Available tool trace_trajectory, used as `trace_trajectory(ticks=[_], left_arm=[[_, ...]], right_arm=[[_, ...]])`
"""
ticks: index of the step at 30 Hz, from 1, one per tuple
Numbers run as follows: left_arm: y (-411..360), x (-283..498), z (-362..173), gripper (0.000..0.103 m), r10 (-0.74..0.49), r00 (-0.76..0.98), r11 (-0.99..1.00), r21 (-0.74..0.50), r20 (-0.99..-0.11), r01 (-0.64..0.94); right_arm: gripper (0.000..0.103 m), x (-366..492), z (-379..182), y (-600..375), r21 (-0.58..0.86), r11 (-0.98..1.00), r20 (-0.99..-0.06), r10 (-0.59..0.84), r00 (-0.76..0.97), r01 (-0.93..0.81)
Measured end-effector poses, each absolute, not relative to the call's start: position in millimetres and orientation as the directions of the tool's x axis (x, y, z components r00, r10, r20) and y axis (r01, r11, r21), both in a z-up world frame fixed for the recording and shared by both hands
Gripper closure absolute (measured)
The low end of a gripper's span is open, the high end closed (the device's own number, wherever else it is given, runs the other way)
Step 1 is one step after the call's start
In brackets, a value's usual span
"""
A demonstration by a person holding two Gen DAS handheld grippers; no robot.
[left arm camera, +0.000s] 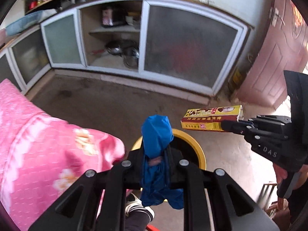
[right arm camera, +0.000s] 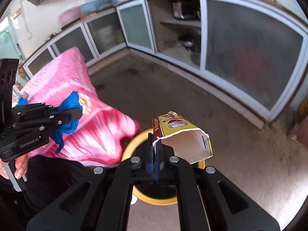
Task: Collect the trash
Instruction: 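Carry both items over the yellow-rimmed bin and open both grippers, then move both tools back over the trash on the bed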
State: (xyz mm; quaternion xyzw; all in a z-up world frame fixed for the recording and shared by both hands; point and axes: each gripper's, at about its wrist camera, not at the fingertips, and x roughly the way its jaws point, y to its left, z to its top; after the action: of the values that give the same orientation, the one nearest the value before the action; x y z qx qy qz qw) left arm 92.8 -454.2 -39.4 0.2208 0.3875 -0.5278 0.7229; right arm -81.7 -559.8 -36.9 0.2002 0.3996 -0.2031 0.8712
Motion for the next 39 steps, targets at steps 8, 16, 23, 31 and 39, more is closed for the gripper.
trace_trajectory(ticks=[8,16,23,31,39], left_arm=[[-494.9,81.1,-90.7,0.089,-0.517,0.08,0.307,-0.097,-0.853,0.947],[-497.4,94.3,-97.6,0.031,-0.535,0.063,0.338,-0.145,-0.842,0.93],[-474.6,106.2,-76.1,0.021,-0.572,0.063,0.386,-0.201,-0.818,0.9],[-392.6,108.3,9.6,0.008,-0.706,0.198,0.425,-0.183,-0.68,0.887],[-255.3,135.8,65.5,0.008,-0.663,0.472,0.638,-0.109,-0.581,0.762]], right_arm=[[0.101,-74.8,-78.6,-567.7,0.178,0.827,-0.84,-0.154,0.52,0.533],[0.099,-62.9,-106.6,-581.1,0.123,0.826,-0.906,-0.133,0.401,0.551],[0.049,-89.9,-91.3,-588.7,0.132,0.789,-0.881,-0.184,0.436,0.6],[0.031,-111.9,-5.6,-566.1,0.183,0.828,-0.655,-0.3,0.694,0.53],[0.018,-50.5,51.8,-508.9,0.211,0.94,-0.519,-0.123,0.846,0.267]])
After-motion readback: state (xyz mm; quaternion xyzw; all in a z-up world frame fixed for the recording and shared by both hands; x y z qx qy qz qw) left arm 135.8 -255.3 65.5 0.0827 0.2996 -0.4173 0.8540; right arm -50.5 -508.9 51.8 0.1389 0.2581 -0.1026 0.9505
